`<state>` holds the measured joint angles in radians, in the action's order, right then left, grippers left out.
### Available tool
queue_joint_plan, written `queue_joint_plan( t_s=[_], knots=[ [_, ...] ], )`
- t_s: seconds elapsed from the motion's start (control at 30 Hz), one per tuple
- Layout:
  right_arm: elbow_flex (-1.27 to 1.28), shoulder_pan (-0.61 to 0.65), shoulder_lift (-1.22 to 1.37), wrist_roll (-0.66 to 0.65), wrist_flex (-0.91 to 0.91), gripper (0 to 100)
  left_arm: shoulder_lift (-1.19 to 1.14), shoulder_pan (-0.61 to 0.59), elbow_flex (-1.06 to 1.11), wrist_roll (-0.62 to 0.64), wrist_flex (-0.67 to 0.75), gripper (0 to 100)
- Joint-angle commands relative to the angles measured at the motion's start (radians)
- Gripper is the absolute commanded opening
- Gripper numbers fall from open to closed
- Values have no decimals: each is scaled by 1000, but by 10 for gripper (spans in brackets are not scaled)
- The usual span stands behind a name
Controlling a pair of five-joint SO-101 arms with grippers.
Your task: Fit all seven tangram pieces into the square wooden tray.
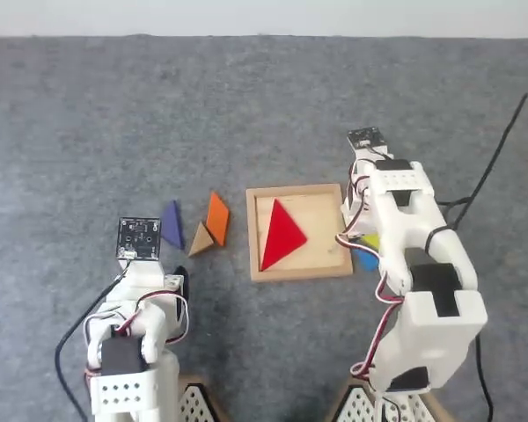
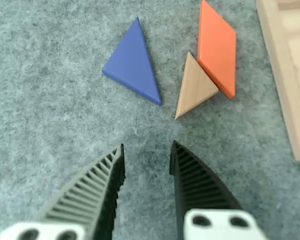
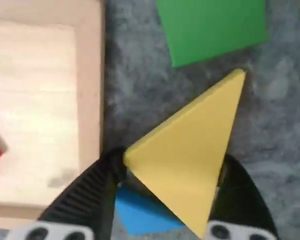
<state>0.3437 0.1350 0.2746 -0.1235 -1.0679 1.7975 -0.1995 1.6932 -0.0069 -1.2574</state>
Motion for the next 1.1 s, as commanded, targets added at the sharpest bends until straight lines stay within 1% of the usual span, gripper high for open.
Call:
queue_joint_plan(
  t_s=[0.0,0.07,0.27,0.43,0.5,0.57,0.67,0.73,0.8,0.9,1.07],
  knots=[
    [-17,7,-42,-15,-13,87,18,-2,-8,8,-3,151],
    [-11,4,-116,-46,-16,80,18,-2,-8,8,-3,151],
    [-15,18,-328,-87,-107,142,18,-2,-8,8,-3,151],
    [-9,10,-371,-77,-130,147,18,-2,-8,8,-3,151],
    [-9,12,-366,-26,-88,148,18,-2,-8,8,-3,151],
    [-12,28,-344,48,-7,158,18,-2,-8,8,-3,151],
    [-17,67,-288,169,111,228,18,-2,-8,8,-3,151],
    [-17,97,-236,247,153,286,18,-2,-8,8,-3,151],
    [-18,114,-174,298,186,336,18,-2,-8,8,-3,151],
    [-54,117,-77,327,231,374,18,-2,-8,8,-3,151],
    [-187,111,87,328,170,374,18,-2,-8,8,-3,151]
  ],
)
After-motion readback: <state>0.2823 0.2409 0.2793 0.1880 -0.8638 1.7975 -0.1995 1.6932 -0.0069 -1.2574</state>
